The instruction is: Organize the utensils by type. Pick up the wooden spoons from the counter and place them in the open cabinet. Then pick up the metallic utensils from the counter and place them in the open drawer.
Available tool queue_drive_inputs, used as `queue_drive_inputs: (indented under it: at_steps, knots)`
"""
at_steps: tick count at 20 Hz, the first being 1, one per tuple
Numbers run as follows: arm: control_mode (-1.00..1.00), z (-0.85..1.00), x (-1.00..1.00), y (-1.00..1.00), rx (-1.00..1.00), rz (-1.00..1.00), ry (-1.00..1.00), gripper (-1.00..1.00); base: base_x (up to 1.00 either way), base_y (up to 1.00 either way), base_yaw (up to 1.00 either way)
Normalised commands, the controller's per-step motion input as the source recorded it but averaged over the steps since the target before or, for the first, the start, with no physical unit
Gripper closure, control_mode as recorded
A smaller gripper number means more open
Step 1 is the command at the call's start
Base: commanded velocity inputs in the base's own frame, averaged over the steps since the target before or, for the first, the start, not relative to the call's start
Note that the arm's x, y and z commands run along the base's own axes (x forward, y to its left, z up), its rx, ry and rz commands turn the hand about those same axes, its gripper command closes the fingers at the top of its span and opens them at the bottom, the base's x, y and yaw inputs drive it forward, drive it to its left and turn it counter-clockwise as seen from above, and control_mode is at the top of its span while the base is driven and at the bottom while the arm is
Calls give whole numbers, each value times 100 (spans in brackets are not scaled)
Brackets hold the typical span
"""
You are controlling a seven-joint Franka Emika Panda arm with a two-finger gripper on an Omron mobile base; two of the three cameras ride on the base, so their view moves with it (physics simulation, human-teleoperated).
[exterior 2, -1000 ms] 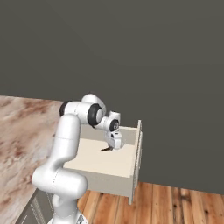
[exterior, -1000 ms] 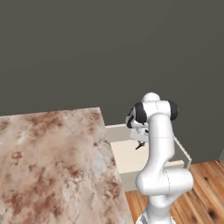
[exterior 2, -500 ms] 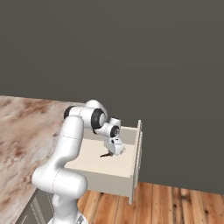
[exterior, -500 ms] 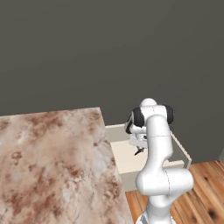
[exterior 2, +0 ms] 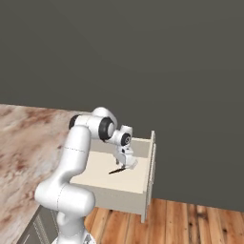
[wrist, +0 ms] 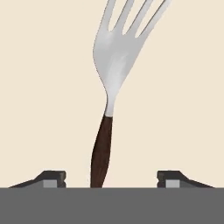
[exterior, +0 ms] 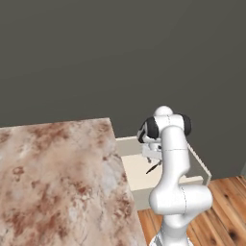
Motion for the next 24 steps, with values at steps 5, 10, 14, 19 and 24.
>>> queue_drive_inputs:
  at_steps: [5, 10, 14, 19, 24]
  knots:
    - [-100, 69, -25, 0, 0, 1, 0, -100, 0, 0, 0]
    - [-100, 72, -57, 0, 0, 17, -5, -100, 0, 0, 0]
    - [-100, 72, -62, 2, 0, 29, -18, -100, 0, 0, 0]
    - [-100, 75, -56, 5, 0, 29, -19, -100, 0, 0, 0]
    - [-100, 61, -54, 6, 0, 35, -27, -100, 0, 0, 0]
